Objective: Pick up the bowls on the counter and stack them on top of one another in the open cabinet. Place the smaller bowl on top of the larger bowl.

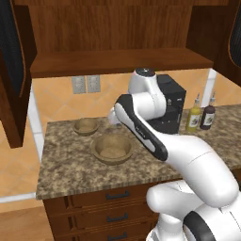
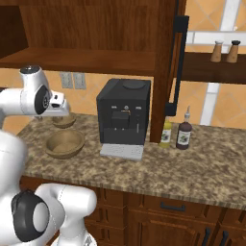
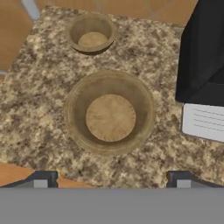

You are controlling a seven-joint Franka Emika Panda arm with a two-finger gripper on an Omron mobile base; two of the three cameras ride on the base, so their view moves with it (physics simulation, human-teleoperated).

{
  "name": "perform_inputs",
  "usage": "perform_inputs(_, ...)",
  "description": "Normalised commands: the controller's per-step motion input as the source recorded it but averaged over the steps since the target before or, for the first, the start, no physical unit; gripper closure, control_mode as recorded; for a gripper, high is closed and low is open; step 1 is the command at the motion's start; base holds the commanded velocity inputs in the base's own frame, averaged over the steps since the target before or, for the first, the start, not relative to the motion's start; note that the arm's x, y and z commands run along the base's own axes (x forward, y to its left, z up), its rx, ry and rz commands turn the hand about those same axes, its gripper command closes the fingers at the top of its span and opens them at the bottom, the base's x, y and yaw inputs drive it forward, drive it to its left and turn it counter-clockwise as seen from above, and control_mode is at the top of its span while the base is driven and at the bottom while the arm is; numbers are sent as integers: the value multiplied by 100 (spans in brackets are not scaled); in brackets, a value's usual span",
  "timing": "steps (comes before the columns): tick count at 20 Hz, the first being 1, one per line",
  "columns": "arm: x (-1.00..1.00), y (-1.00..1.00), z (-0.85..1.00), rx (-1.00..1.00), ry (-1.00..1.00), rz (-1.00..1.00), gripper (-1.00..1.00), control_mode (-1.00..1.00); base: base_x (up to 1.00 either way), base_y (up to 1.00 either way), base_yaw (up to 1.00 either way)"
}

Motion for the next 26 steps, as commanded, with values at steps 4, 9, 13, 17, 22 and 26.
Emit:
perform_inputs(4, 29, 100, 0, 0, -9, 7, -100, -100, 0, 0, 0)
perform_inputs(9, 29, 72, -1, -2, -1, 8, -100, -100, 0, 0, 0)
perform_inputs(13, 39, 72, -30, -12, 6, 8, -100, -100, 0, 0, 0)
perform_inputs(17, 15, 60, -55, -14, 3, 11, -100, -100, 0, 0, 0)
perform_inputs(22, 23, 20, -31, -12, 4, 11, -100, -100, 0, 0, 0)
perform_inputs(26, 44, 0, -26, -9, 16, 11, -100, -100, 0, 0, 0)
